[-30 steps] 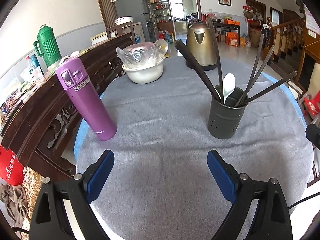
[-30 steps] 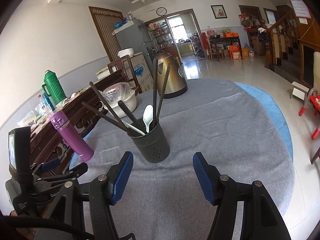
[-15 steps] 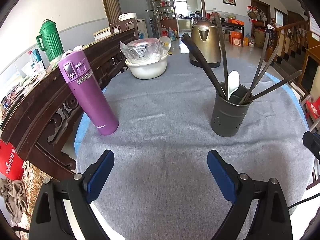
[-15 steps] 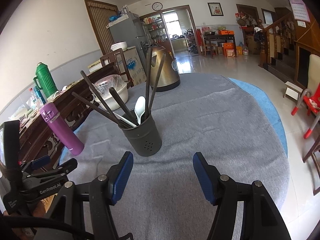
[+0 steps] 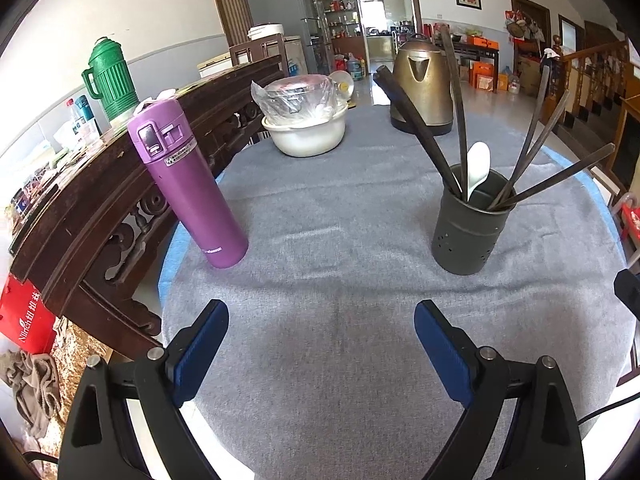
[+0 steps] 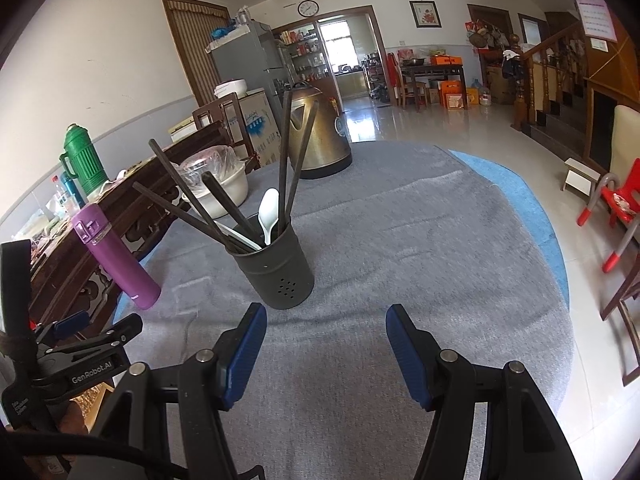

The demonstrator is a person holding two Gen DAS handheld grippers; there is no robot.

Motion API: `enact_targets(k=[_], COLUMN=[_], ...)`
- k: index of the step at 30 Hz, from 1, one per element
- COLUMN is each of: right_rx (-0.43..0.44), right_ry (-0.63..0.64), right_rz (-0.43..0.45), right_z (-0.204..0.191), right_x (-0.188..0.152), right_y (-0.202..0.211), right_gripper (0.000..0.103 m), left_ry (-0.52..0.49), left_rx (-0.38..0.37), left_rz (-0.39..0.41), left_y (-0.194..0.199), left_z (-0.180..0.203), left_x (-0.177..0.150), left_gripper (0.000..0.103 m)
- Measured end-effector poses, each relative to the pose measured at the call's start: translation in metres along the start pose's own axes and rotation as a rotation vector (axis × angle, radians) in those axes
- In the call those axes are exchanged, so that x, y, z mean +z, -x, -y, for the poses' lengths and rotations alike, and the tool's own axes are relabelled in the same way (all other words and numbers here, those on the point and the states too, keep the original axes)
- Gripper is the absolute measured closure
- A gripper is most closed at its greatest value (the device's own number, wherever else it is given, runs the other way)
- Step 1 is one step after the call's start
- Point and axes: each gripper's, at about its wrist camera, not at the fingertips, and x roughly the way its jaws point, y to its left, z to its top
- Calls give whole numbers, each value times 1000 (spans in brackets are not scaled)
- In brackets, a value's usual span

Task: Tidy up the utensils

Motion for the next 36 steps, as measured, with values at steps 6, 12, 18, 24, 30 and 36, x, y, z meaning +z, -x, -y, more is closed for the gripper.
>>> enact_targets(k=[6, 12, 18, 24, 30, 36], right_rx=[-3, 0, 2, 2, -5, -5], right_ry=[13, 17, 20, 20, 31, 39], right_rz=[2, -4, -9, -7, -10, -11], right_z=[0, -1, -2, -3, -8, -11], right_x=[1, 1, 2, 1, 2, 3], right_y=[2, 0, -1, -1, -1, -2], right_gripper=[37, 37, 37, 37, 37, 37], left_ry=[2, -4, -4, 4, 5, 17], left_rx=[-3, -3, -2, -9, -16, -13], left_rz=[0, 1, 6, 1, -3, 2], left_y=[1, 1, 1, 1, 1, 2], left_z=[0, -1, -1, -3, -4, -7], left_x=[0, -1, 0, 0, -1, -1], left_gripper=[9, 9, 9, 9, 9, 9])
